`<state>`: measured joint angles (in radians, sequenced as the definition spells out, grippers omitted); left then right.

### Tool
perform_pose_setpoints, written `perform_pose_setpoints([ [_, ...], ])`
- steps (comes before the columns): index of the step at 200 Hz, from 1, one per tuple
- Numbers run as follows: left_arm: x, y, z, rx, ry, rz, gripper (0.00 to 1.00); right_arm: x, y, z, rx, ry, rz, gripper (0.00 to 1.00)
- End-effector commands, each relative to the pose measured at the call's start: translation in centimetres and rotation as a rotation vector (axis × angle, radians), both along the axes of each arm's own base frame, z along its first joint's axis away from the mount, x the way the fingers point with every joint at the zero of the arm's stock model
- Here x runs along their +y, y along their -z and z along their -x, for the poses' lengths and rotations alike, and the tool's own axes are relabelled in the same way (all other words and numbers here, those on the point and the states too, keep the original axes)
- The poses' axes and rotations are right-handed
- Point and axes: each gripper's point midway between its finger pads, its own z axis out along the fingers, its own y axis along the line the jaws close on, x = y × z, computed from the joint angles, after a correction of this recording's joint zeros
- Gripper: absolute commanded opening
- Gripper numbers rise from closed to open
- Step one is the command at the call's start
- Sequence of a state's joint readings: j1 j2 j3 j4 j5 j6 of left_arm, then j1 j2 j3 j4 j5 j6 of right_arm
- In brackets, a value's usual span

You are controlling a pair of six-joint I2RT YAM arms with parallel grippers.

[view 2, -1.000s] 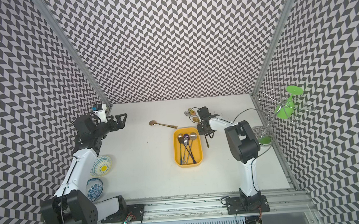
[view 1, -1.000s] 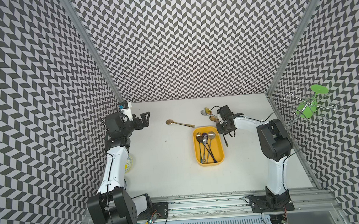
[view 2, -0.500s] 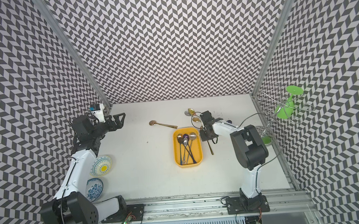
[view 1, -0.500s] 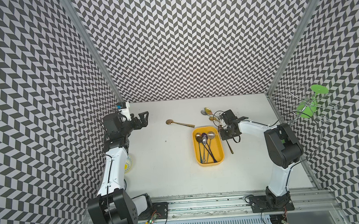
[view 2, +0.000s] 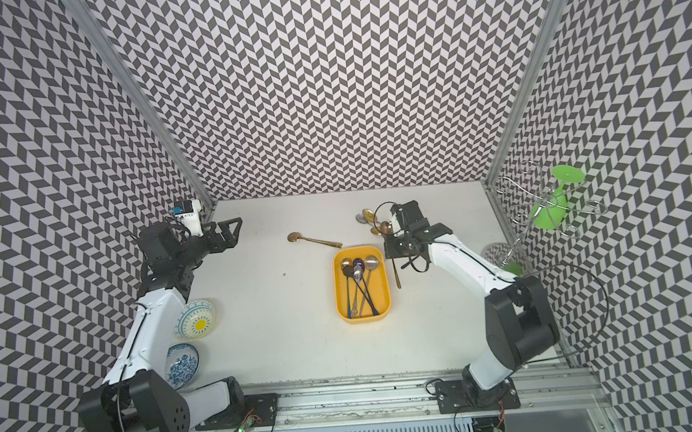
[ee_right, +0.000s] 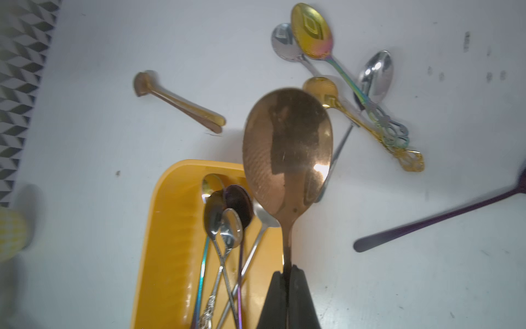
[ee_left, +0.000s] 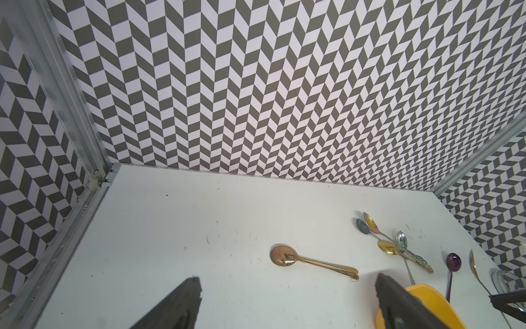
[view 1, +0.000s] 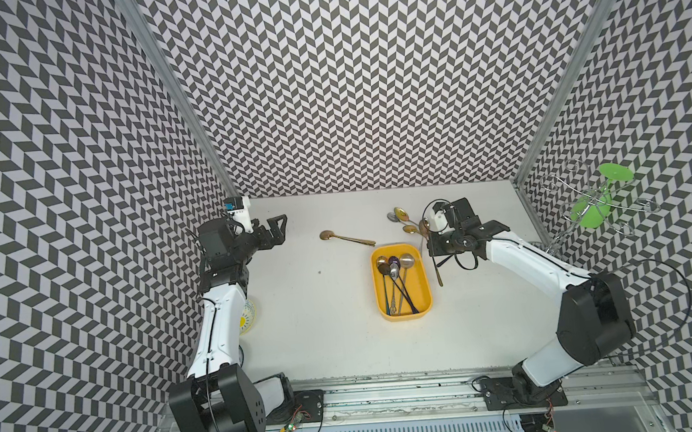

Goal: Put the spoon into the storage box
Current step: Place the spoon in the storage box.

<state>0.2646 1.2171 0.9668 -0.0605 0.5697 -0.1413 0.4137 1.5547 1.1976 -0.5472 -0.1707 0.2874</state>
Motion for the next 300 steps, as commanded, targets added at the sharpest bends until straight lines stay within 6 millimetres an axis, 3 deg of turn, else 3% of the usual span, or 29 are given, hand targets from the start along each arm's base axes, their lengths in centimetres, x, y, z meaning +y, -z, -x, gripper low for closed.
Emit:
perform_pose_setpoints([
  [1, -0.2, -1.5, 0.4, -0.042, 0.015, 0.004, 1.00, 4.0, -3.3, 1.5, -0.026, -0.052, -0.171, 0.00],
  [24, -0.1, -1.2, 0.4, -0.042, 0.015, 0.004, 1.00, 6.9, -3.5, 3.4, -0.001, -0.095, -0.230, 0.00],
  [55, -0.4, -1.3, 0.5, -0.047, 0.026, 0.010, 1.00, 9.0, -2.5, 5.2, 0.025, -0.114, -0.286, 0.00],
  [94, -0.4, -1.3, 0.6, -0.049, 0.028, 0.009, 1.00, 8.9, 1.6, 6.4, 0.082, -0.087, -0.264, 0.00],
  [111, -0.4, -1.1, 0.6, -0.046, 0.029, 0.011, 1.00, 8.6, 2.8, 6.0, 0.091, -0.083, -0.214, 0.00],
  [147, -0.6, -1.4, 0.6, -0.052, 0.036, 0.016, 1.00, 8.6, 3.7, 5.0, 0.077, -0.079, -0.169, 0.00],
  [161, -0.4, -1.3, 0.6, -0.047, 0.029, 0.011, 1.00, 8.6, 4.1, 4.8, 0.088, -0.074, -0.148, 0.07],
  [199, -0.5, -1.2, 0.9, -0.059, 0.033, -0.002, 0.99, 8.6, 2.1, 3.3, 0.019, -0.064, -0.132, 0.33],
  [237, -0.9, -1.5, 0.7, -0.057, 0.049, 0.013, 1.00, 7.1, -1.7, 0.2, -0.096, -0.006, -0.051, 0.37],
  [259, -0.7, -1.4, 0.7, -0.049, 0.040, 0.013, 1.00, 5.3, -3.7, -2.2, -0.159, 0.032, 0.010, 0.39],
  [300, -0.7, -1.5, 1.0, -0.059, 0.041, 0.011, 1.00, 2.4, -5.1, -6.7, -0.235, 0.078, 0.113, 0.40],
])
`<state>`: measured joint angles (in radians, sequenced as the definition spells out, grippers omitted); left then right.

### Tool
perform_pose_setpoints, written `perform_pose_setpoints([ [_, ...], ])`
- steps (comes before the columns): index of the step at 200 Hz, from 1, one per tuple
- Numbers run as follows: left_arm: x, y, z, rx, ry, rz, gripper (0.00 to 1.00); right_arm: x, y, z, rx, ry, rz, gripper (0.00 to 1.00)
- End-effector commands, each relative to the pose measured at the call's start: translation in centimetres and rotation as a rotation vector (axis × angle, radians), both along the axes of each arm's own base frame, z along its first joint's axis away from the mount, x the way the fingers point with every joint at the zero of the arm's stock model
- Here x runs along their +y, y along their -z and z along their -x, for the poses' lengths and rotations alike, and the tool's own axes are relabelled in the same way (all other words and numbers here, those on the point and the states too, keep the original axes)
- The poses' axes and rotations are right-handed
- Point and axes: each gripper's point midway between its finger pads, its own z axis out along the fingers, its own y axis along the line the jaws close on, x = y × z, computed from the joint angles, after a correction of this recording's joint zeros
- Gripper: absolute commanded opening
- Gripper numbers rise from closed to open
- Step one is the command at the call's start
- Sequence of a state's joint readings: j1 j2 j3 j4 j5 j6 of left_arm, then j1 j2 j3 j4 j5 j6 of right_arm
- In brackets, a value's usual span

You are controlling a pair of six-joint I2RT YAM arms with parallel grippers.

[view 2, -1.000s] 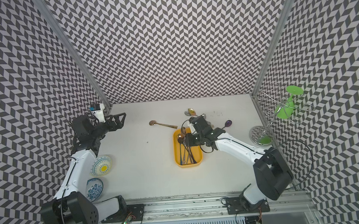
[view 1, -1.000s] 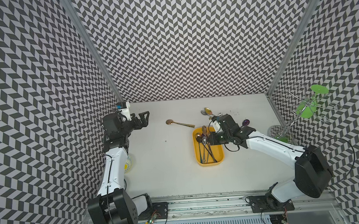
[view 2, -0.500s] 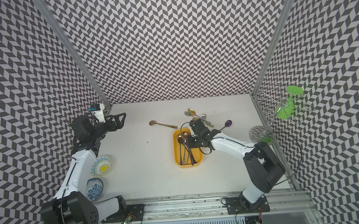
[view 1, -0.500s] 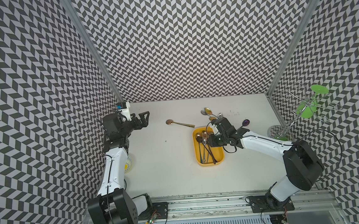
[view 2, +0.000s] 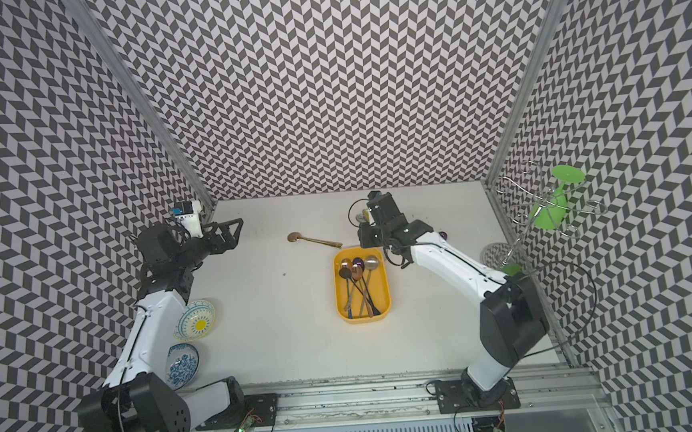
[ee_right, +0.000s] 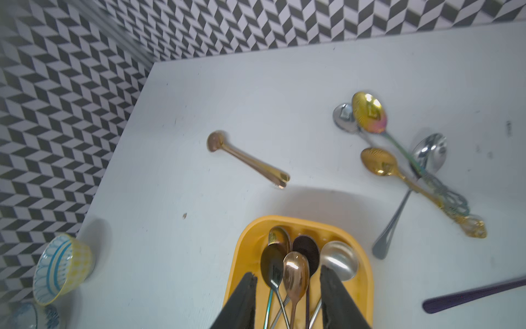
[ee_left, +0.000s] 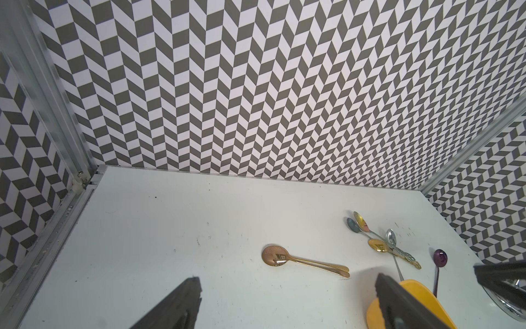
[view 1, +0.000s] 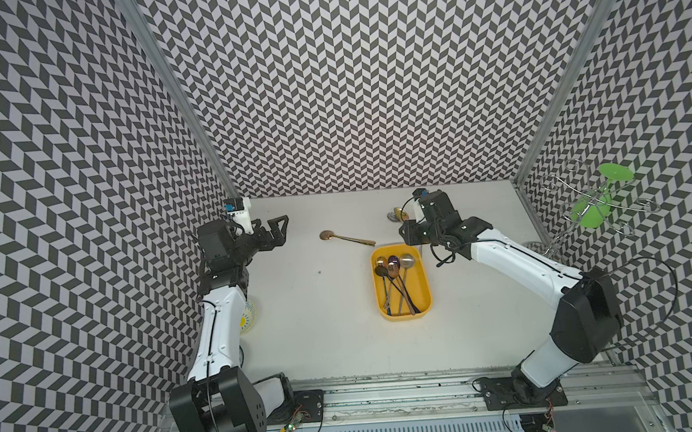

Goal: Put the spoon into the storage box
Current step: Place the spoon in the storage box, then adjust the spoon in the storage box.

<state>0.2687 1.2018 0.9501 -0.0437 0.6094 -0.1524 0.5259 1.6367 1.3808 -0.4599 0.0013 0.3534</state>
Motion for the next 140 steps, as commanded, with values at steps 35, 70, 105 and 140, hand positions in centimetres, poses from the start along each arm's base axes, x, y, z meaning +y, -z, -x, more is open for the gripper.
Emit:
perform_pose_setpoints([
  [35, -0.3, -1.7, 0.7, -0.056, 0.014, -0.003, 1.00, -1.4, 1.4, -2.7, 0.061, -0.035, 0.098, 0.41],
  [70, 0.0, -1.5, 0.5, -0.046, 0.003, -0.002, 1.00, 1.2, 4.2, 2.7, 0.190, -0.166, 0.017, 0.46],
  [105, 0.3, -1.1, 0.4, -0.034, -0.005, -0.001, 1.00, 3.0, 6.4, 8.5, 0.275, -0.252, 0.030, 0.47],
  [140, 0.3, -1.3, 0.4, -0.042, -0.005, 0.000, 0.99, 2.5, 8.8, 11.8, 0.346, -0.273, 0.053, 0.47],
])
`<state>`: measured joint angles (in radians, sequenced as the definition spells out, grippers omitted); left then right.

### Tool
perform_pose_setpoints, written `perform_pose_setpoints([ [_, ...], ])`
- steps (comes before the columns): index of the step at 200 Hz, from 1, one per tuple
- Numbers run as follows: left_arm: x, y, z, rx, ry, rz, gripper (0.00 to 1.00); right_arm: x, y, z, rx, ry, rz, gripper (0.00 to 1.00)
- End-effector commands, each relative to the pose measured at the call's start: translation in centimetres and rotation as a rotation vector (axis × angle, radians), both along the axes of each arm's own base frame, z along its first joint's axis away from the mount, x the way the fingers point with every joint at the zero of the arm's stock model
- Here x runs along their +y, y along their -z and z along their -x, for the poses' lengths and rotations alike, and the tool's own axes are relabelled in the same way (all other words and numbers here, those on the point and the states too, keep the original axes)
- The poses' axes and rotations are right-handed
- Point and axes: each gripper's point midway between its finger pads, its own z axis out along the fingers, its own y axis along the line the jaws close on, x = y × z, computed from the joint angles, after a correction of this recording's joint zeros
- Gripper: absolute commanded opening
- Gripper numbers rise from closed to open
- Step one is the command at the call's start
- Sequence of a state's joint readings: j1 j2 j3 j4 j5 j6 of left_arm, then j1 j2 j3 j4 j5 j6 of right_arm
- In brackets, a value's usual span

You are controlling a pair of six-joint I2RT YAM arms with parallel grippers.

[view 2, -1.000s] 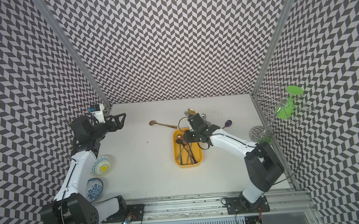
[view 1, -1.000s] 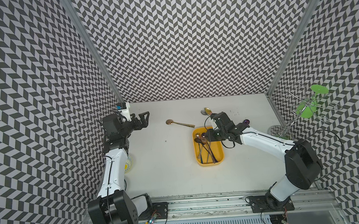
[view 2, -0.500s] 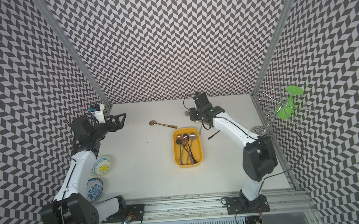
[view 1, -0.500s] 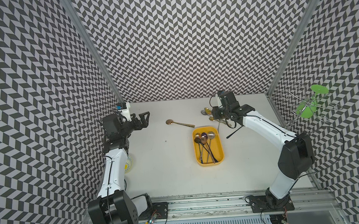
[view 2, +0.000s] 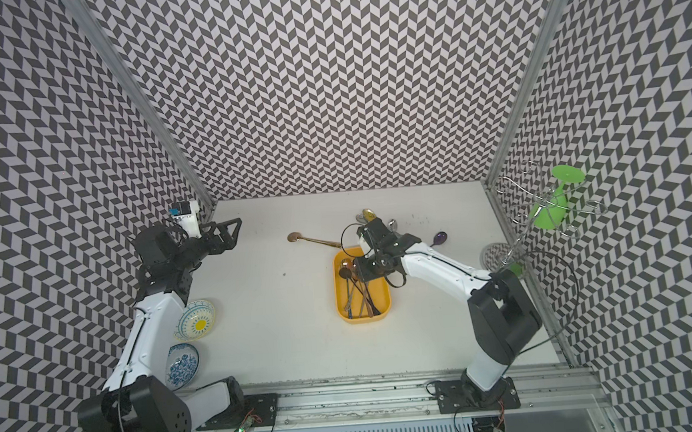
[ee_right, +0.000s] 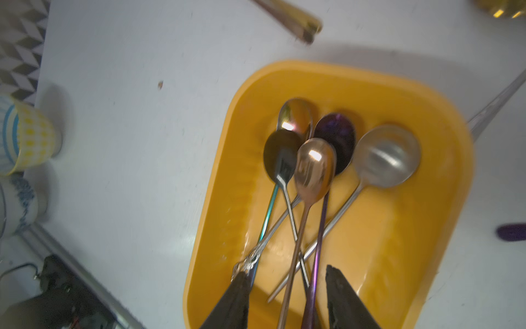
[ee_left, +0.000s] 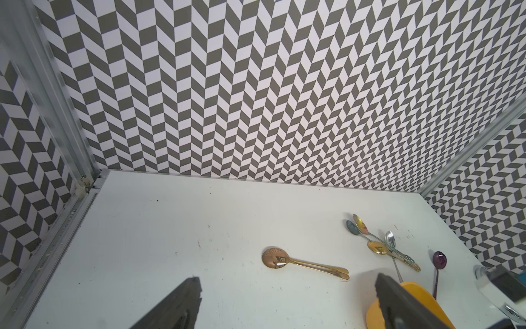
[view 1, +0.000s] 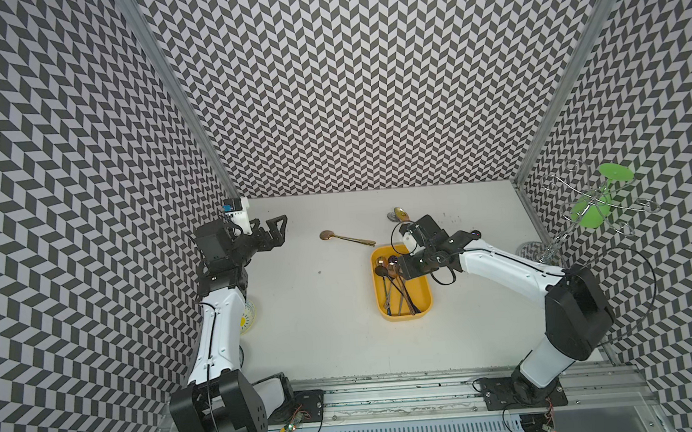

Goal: Put the spoon into the storage box
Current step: Adjust the spoon in the storage box.

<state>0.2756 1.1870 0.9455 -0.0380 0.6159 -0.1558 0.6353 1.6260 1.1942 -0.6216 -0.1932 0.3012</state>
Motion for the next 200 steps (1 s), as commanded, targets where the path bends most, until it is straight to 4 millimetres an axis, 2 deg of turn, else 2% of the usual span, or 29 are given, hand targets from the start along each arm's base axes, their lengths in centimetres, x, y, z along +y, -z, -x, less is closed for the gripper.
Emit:
perform_pose_setpoints([
  [1, 0.2, -0.8, 0.1, -0.026, -0.005, -0.001, 1.00, -0.2, -0.4, 1.2, 0.010, 0.004, -0.028, 0.47],
  [25, 0.1, -1.1, 0.3, -0.036, 0.000, 0.000, 1.00, -0.5, 1.3, 3.2, 0.057, -0.014, -0.017, 0.46],
  [55, 0.6, -1.0, 0.2, -0.026, -0.016, -0.002, 1.00, -0.8, 3.0, 4.5, 0.101, -0.014, -0.007, 0.43],
  [72, 0.3, -1.2, 0.4, -0.041, -0.006, 0.000, 1.00, -0.3, 3.5, 5.2, 0.120, -0.027, -0.047, 0.39],
  [102, 0.7, -1.1, 0.2, -0.028, -0.017, -0.002, 1.00, 0.0, 4.2, 5.9, 0.144, -0.028, -0.058, 0.29],
  [132, 0.5, -1.0, 0.3, -0.037, -0.011, 0.002, 0.99, 0.8, 4.8, 6.4, 0.166, -0.045, -0.091, 0.10],
  [148, 0.6, -1.0, 0.3, -0.028, -0.017, -0.002, 1.00, 0.8, 4.8, 6.1, 0.158, -0.027, -0.101, 0.00],
  [172, 0.4, -1.0, 0.5, -0.041, -0.008, 0.002, 1.00, 1.7, 4.4, 5.7, 0.153, -0.021, -0.149, 0.00],
  [200, 0.4, -1.2, 0.5, -0.034, -0.008, 0.004, 1.00, 2.3, 2.9, 5.1, 0.124, 0.026, -0.222, 0.00],
])
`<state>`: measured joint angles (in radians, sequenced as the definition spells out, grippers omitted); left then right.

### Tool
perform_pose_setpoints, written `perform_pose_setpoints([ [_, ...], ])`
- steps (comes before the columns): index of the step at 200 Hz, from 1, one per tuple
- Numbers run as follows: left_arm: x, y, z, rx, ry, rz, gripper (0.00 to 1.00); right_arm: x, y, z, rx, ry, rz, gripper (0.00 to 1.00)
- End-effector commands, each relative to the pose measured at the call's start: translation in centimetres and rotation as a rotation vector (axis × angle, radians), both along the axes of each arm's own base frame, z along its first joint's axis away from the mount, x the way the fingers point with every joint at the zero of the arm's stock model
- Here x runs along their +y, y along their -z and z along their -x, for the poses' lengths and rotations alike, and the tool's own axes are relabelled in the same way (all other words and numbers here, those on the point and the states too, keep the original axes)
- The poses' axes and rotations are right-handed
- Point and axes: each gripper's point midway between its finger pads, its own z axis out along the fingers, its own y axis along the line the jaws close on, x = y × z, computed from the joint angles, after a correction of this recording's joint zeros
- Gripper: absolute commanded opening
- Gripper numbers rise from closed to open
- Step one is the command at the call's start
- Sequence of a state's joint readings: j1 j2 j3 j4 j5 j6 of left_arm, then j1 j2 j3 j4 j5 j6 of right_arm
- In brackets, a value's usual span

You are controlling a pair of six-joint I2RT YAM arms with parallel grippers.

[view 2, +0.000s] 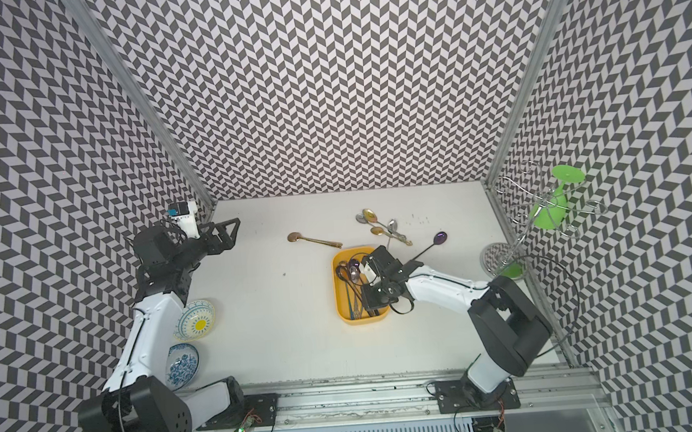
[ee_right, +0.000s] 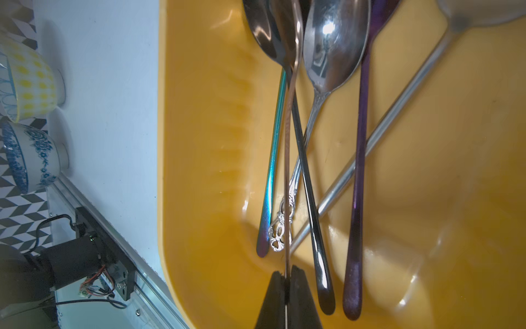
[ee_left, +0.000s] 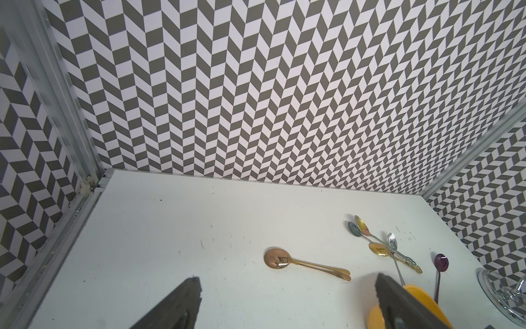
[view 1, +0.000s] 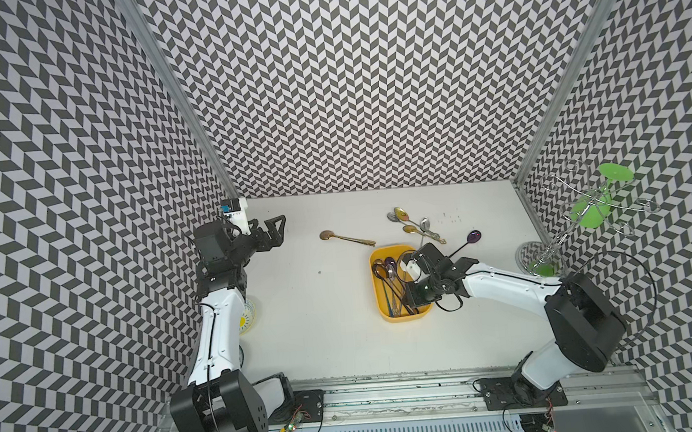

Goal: Put the spoon into the storage box
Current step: Adjust the spoon in the storage box.

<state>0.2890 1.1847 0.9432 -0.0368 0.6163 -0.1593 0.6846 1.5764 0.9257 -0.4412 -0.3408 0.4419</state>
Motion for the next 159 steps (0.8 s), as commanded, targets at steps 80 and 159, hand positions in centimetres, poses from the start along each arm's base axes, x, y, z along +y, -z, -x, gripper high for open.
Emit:
perform_pose_setpoints([
  [80, 0.0, -0.9, 0.2, -0.024, 0.005, 0.007, 1.00, 1.5, -2.9, -2.3, -0.090, 0.149, -0.124, 0.23],
  [159, -0.2, -1.2, 0.3, -0.034, 0.013, 0.008, 0.99, -1.8, -12.6, -10.1, -0.480, 0.228, 0.081, 0.44],
])
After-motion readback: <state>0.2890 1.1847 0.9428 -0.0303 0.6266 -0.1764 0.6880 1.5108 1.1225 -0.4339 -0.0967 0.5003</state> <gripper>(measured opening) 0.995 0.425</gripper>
